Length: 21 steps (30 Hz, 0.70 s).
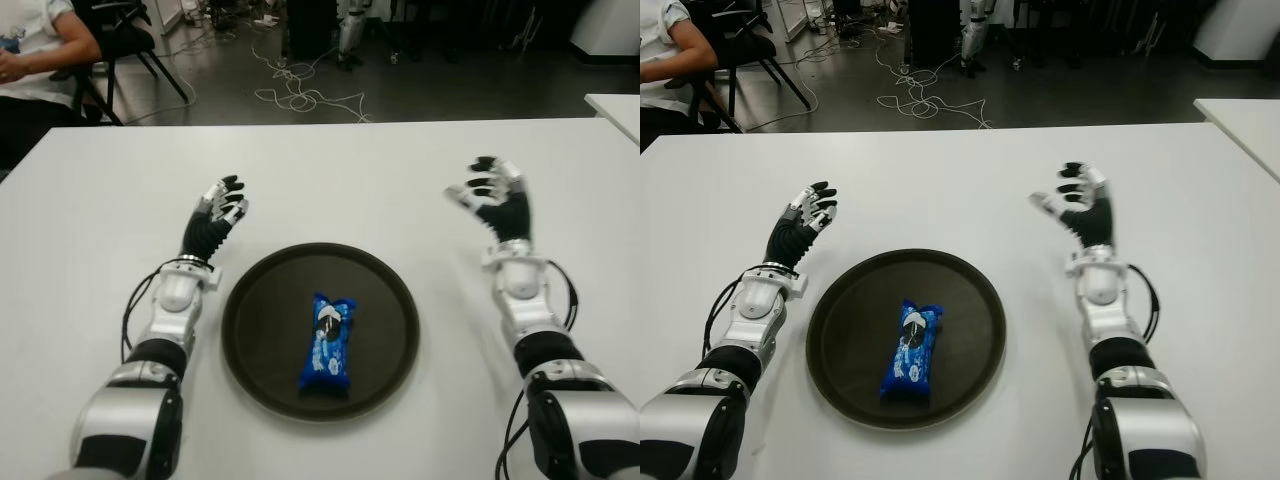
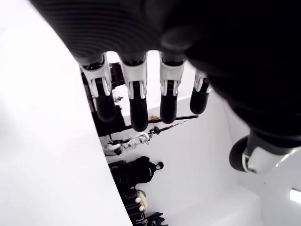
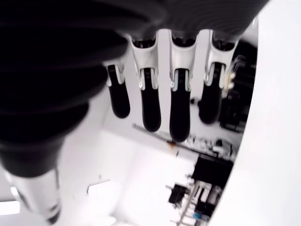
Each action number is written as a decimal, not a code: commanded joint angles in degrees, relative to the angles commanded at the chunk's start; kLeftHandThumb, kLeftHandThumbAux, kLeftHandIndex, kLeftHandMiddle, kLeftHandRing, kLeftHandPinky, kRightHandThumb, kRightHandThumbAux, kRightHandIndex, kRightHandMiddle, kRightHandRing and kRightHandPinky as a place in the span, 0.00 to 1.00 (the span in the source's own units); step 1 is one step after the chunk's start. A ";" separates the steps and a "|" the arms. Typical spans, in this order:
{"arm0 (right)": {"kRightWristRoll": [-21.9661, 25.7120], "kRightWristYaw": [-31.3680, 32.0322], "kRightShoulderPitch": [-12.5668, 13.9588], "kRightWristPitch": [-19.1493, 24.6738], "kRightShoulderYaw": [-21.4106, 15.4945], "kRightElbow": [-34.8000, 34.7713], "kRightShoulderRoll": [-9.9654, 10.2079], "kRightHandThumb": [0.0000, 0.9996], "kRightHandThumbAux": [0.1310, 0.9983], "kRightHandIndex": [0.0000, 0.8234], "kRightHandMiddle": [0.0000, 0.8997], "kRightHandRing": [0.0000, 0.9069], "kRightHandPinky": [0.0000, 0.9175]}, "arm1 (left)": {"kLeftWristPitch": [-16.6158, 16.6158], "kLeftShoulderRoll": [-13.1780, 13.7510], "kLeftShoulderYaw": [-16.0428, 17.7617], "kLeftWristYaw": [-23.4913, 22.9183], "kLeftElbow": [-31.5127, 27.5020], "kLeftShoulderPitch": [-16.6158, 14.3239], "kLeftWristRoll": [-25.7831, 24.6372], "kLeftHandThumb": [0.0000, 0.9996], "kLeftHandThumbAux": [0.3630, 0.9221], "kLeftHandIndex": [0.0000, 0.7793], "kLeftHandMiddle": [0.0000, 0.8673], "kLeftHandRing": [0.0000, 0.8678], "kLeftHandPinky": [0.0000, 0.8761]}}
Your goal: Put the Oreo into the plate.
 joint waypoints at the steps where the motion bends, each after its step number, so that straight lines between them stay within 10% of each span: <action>1: -0.09 -0.23 -0.17 -0.11 0.19 0.33 -0.04 0.06 0.64 0.32 0.37 0.38 0.38 | 0.06 0.01 0.04 -0.13 0.02 -0.06 -0.08 0.38 0.26 0.21 0.23 0.20 0.13; 21: -7.59 -11.00 -1.66 -2.10 5.99 4.54 -1.01 0.06 0.60 0.33 0.37 0.39 0.40 | 1.40 -0.11 1.28 -3.53 -0.07 -0.64 -1.40 0.31 0.24 0.19 0.23 0.19 0.11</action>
